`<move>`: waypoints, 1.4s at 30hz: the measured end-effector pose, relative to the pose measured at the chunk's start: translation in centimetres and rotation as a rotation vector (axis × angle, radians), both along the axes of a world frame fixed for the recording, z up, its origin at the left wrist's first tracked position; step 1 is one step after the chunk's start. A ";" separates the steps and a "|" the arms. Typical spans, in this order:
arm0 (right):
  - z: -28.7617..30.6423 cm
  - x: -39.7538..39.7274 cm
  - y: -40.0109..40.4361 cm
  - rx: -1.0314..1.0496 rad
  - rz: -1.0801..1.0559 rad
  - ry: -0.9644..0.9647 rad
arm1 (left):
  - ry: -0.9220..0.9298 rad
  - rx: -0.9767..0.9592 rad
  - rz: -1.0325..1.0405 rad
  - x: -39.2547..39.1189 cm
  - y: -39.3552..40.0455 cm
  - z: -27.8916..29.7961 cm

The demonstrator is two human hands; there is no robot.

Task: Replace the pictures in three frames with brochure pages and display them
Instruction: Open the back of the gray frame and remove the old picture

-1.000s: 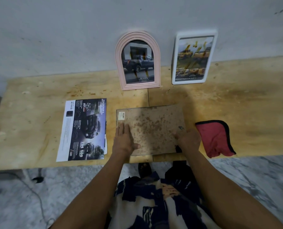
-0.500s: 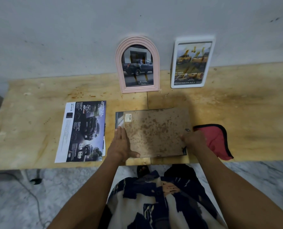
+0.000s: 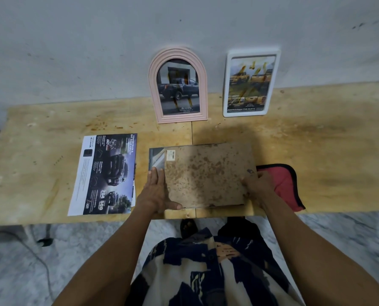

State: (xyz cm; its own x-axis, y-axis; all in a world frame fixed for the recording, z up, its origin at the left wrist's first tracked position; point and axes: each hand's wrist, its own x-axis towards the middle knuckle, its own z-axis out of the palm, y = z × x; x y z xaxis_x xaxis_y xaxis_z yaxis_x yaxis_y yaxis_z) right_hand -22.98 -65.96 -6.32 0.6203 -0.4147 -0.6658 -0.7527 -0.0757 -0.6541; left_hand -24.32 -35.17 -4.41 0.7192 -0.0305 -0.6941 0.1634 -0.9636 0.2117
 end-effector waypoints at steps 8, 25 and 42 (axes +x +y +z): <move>-0.4 0.0 -1.7 0.023 -0.093 0.037 | 0.044 0.045 0.007 0.1 -0.3 -0.2; 1.0 -0.2 -1.7 -0.008 -0.331 -0.102 | 0.023 0.057 0.002 0.0 -0.5 -0.9; 3.3 -2.6 0.0 -0.162 -0.316 -0.253 | 0.101 -0.442 0.118 1.3 2.0 2.3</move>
State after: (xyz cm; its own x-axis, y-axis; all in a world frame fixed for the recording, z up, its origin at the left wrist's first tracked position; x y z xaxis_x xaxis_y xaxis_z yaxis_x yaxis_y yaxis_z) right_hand -25.57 -65.92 -3.06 0.5814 -0.6970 -0.4197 -0.5725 0.0162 -0.8198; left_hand -22.98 -33.17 -2.13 0.6649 -0.2616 -0.6996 0.3070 -0.7581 0.5753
